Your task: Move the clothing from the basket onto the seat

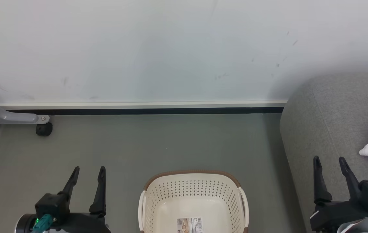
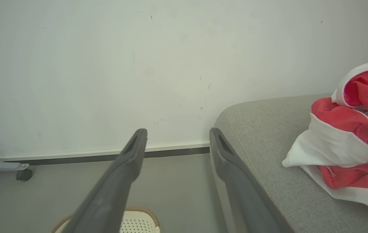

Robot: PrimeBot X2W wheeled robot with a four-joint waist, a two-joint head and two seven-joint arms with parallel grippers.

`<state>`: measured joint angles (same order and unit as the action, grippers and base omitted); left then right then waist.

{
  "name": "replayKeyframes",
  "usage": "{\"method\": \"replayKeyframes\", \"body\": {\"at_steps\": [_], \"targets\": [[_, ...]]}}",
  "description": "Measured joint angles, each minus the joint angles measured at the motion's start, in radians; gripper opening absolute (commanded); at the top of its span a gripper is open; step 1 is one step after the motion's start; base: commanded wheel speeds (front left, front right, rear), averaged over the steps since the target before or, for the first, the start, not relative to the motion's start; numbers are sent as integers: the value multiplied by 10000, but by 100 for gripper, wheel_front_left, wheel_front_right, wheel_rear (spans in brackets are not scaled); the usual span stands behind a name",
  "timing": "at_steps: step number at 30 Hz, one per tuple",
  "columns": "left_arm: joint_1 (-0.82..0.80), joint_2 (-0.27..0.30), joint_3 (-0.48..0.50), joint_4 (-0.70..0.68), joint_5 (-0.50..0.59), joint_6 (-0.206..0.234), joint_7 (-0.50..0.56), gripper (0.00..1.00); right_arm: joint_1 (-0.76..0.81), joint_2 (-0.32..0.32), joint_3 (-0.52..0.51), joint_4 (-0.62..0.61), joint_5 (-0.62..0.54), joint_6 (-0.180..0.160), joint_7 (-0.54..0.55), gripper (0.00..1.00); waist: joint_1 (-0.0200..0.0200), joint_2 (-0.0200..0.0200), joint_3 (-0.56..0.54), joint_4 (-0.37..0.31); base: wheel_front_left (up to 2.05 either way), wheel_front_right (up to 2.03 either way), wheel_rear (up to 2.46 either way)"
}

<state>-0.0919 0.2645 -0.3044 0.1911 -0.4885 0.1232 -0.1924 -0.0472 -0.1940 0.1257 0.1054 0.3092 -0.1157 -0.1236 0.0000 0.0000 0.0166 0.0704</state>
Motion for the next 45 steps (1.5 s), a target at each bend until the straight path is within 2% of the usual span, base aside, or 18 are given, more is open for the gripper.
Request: {"method": "replayKeyframes", "body": {"at_steps": [29, 30, 40, 45], "targets": [[145, -219, 445, -81, 694, 10, 17, 100, 326, 105, -364, -917, -176, -88, 940, 100, 0, 0, -11, -43, 0, 0, 0], [152, -238, 424, -19, 681, 0, 17, 0, 338, 119, -357, -861, -176, -86, 957, 0, 0, 0, -13, -41, 0, 0, 0], [439, -483, 556, 337, 351, -102, 161, 0, 593, 320, -401, -362, 207, 15, 1049, 0, 0, 0, -17, -71, 0, 0, 0], [434, -587, 769, 393, -491, -276, 408, 0, 570, 397, -583, -228, 1016, 121, 1141, 0, 0, 0, -29, -121, 0, 0, 0]]}}
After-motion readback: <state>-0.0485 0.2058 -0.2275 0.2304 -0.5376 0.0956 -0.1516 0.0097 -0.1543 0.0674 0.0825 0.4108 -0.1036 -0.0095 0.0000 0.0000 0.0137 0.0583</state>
